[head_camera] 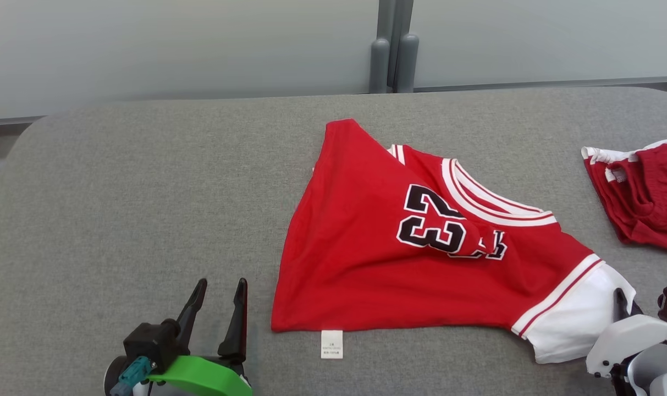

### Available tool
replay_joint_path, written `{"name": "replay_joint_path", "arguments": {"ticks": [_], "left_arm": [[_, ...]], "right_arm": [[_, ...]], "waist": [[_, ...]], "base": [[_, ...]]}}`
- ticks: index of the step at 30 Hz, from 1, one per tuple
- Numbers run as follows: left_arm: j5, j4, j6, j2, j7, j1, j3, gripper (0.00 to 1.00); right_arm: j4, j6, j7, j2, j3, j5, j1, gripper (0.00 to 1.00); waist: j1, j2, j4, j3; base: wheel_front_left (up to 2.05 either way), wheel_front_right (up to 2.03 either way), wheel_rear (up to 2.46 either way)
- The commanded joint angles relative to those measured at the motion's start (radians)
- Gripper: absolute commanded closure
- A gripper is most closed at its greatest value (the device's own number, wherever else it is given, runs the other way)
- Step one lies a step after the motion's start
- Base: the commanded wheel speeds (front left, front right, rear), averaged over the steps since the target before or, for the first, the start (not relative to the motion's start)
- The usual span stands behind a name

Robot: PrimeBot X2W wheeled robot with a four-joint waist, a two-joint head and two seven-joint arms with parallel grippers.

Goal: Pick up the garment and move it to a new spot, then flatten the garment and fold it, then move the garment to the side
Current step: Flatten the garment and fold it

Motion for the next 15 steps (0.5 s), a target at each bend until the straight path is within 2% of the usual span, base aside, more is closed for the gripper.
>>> {"name": "replay_joint_path", "arguments": {"ticks": [1, 7, 15], "left_arm": [[0.001, 0.003, -0.006, -0.001, -0.003, -0.007, 0.0, 0.0], [0.0, 0.006, -0.001, -0.005, -0.003, -0.001, -0.001, 0.0], [-0.002, -0.008, 0.004, -0.006, -0.003, 0.013, 0.011, 0.0]], "right_arm": [[0.009, -0.001, -0.02, -0.006, -0.004, -0.011, -0.004, 0.0], [0.02, -0.001, -0.102, -0.006, 0.005, -0.017, 0.013, 0.0], [-0.067, -0.001, -0.157, -0.006, 0.113, 0.033, 0.037, 0.0]], "waist": [[0.0, 0.0041, -0.006, -0.004], [0.0, 0.0041, -0.026, -0.021], [0.0, 0.0041, -0.044, -0.045]], "base": [[0.0, 0.0, 0.0], [0.0, 0.0, 0.0], [0.0, 0.0, 0.0]]}}
